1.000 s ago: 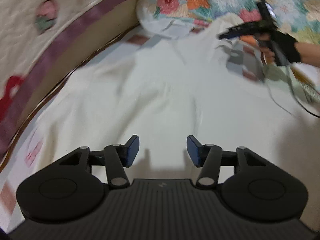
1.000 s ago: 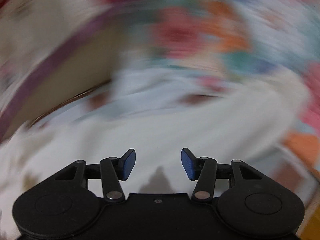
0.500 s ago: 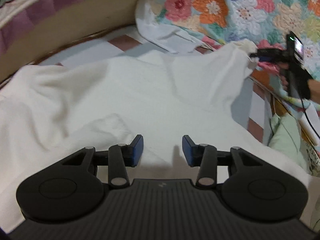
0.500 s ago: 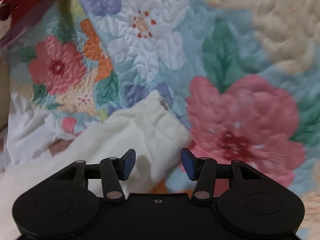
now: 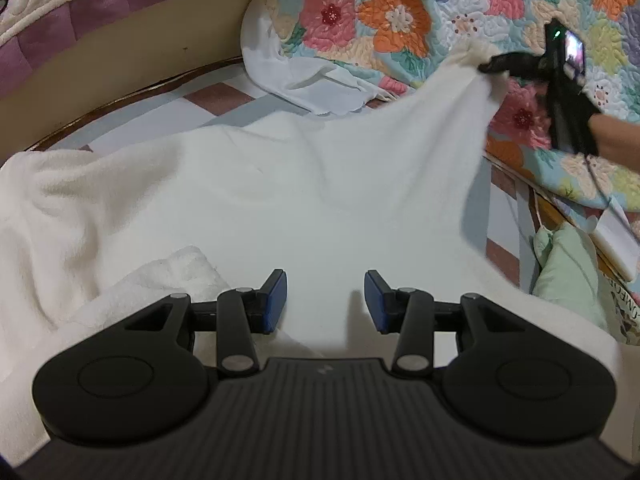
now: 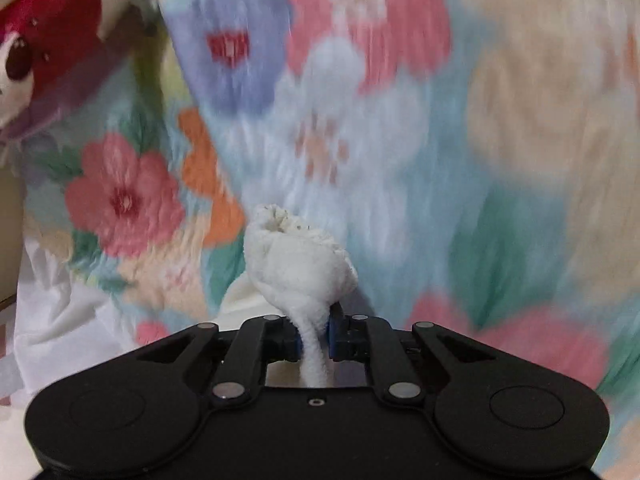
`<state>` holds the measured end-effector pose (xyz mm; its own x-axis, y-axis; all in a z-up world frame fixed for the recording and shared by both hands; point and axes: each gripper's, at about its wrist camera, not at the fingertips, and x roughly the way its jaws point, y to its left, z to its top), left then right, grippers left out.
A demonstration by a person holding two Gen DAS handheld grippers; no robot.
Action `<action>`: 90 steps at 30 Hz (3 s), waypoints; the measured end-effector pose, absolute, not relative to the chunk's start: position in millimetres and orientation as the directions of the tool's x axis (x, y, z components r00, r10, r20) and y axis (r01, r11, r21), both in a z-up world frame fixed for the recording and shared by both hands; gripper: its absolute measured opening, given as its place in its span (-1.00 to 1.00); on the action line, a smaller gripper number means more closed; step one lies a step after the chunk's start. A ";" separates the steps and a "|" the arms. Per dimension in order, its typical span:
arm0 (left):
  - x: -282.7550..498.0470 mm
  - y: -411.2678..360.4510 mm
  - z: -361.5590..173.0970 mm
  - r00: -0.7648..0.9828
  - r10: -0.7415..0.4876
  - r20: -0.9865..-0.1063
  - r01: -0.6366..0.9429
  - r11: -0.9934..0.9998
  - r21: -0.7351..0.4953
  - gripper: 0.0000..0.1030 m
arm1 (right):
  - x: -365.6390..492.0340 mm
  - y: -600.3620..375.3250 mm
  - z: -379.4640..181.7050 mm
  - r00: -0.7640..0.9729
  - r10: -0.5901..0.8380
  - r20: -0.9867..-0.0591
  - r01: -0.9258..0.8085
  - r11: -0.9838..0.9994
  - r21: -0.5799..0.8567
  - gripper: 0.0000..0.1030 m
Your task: Fold clothes
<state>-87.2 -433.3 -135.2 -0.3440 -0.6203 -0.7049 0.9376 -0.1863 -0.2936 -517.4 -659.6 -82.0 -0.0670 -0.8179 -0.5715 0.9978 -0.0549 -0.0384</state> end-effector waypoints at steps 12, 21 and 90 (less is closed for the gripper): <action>-75.1 -422.9 -125.1 -0.373 -0.571 -0.732 0.927 -0.201 -0.315 -0.17 | -475.4 -641.1 -59.3 0.071 -0.839 -0.539 0.996 0.087 -0.004 -0.77; 10.6 -337.2 -64.0 -0.202 -0.686 -0.699 0.970 -0.041 -0.240 -0.04 | -349.5 -562.8 -42.5 0.542 -0.682 -0.491 0.837 0.490 0.244 -0.74; 113.9 -221.7 -131.9 -0.204 -0.736 -0.646 0.700 0.352 -0.622 0.00 | -316.5 -453.1 -142.9 0.310 -0.582 -0.751 0.793 0.595 -0.134 -0.43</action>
